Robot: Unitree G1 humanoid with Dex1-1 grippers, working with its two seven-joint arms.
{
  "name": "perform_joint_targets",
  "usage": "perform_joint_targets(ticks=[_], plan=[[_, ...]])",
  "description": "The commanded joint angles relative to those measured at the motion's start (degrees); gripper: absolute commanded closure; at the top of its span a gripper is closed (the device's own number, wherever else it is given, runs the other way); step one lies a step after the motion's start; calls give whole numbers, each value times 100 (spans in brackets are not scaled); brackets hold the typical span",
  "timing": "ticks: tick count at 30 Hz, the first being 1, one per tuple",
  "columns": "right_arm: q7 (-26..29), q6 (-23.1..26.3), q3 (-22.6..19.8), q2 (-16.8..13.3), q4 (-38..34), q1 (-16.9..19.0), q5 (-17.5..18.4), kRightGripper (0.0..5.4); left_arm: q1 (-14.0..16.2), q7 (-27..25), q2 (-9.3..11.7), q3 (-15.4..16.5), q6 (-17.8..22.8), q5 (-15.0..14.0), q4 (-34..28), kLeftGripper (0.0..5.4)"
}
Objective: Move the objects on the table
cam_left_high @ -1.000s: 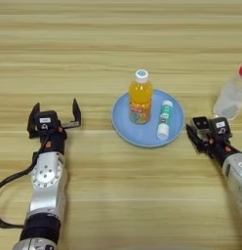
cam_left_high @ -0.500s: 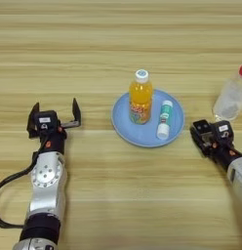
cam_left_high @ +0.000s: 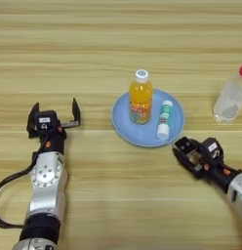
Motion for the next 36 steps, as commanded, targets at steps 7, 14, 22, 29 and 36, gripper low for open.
perform_joint_targets(ticks=[7,14,22,29,36], plan=[[293,-268,587,47,-67,11,-118,292,34,14,22,-1,46,54,-53,0],[286,-279,1276,414,192,-153,-338,292,29,9,21,-6,58,53,-65,0],[235,-320,1670,704,526,-284,-503,292,27,21,9,-14,61,64,-67,0],[147,-471,1357,724,257,-299,-240,200,9,13,16,-11,54,58,-31,0],[61,-533,926,648,-185,-241,54,109,-15,1,31,1,38,51,28,0]])
